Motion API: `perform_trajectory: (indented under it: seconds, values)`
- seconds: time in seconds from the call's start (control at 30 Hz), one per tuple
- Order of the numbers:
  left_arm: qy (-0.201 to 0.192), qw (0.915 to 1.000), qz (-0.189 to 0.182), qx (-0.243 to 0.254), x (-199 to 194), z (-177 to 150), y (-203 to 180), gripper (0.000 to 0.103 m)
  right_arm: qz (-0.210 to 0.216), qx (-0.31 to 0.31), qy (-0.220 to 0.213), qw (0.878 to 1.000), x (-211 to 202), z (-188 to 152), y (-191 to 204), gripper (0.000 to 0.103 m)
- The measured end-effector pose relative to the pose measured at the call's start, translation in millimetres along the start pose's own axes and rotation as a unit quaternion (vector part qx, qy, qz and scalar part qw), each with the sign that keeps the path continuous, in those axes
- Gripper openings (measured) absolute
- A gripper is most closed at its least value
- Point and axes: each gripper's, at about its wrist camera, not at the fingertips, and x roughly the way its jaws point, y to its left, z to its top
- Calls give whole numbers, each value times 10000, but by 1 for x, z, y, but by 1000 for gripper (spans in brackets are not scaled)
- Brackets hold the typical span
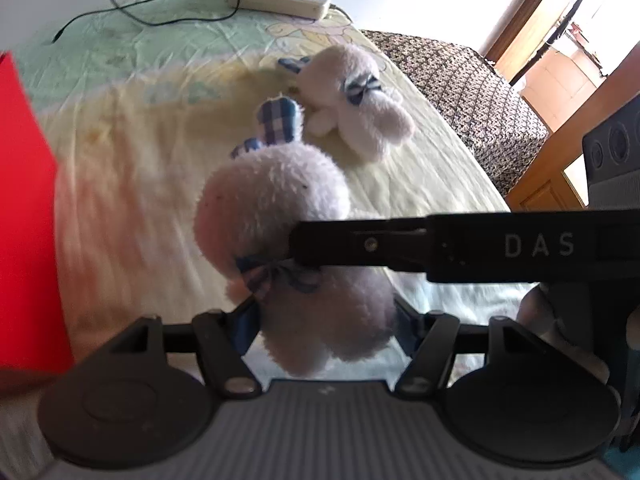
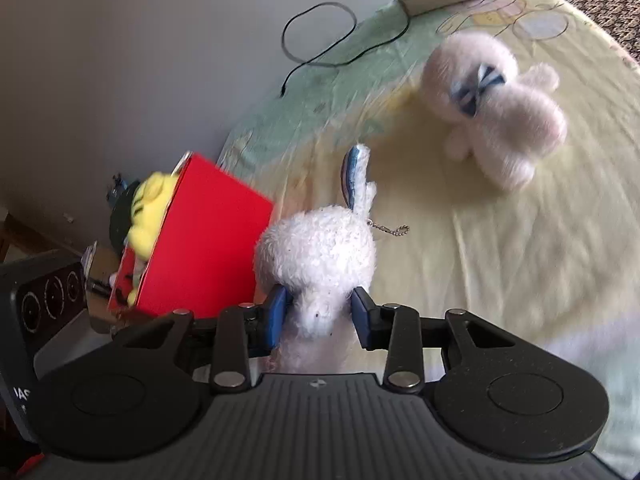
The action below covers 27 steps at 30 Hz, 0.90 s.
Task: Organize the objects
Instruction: 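Grasp the white bunny plush's ear with the right tool and lift, then carry the white bunny plush with the right tool into the red box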
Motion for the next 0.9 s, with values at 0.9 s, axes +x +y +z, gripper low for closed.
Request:
perform_trajectory:
  seconds: [0.9]
  values:
    - [-1187, 9917, -95, 478, -116, -29, 13, 67, 736, -662, -939, 9906, -27, -21, 88, 37]
